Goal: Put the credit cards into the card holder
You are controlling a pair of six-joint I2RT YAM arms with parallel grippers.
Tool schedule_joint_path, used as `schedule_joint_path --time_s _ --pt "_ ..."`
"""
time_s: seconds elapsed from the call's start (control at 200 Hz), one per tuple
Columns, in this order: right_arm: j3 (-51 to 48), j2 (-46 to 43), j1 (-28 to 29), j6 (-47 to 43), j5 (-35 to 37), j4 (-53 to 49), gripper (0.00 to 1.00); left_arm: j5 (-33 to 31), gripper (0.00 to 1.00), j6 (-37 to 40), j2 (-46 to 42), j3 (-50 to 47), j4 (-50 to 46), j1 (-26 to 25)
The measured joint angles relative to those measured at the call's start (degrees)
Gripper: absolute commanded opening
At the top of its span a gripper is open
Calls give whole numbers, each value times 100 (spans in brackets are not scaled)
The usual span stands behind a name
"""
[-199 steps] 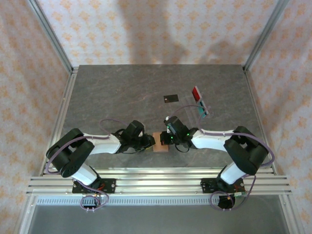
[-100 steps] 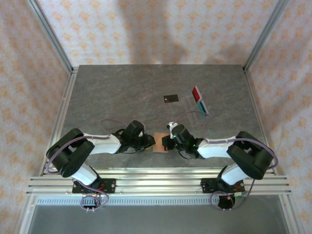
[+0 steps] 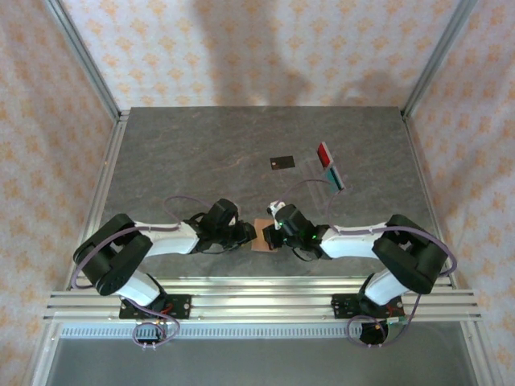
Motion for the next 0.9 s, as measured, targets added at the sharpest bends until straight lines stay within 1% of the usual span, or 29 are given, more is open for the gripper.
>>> schedule_joint_path --time_s 0.095,0.195,0.33,0.441,0.636,0.786,0.846,0.901 --pt "96 -44 31 -35 -4 -216 22 -11 27 81 -44 76 -111 0" --pt "177 -142 52 -33 -2 -553 23 -11 27 107 -44 151 -157 0" --pt "385 -249 52 -57 4 -1121 32 -9 27 125 -39 179 -175 0" --pt "588 -374 52 -46 4 -1600 35 -9 27 133 -22 205 -188 0" --pt "1034 -625 11 15 4 -2404 35 -4 27 229 48 284 -192 0" --pt "1360 -765 -304 234 -105 -3134 23 11 27 330 92 402 -313 0" --pt "1419 -782 -459 348 -205 -3383 23 11 27 382 116 461 -382 0" --pt "1432 -789 -566 472 -293 -3591 24 7 27 415 129 516 -463 -13"
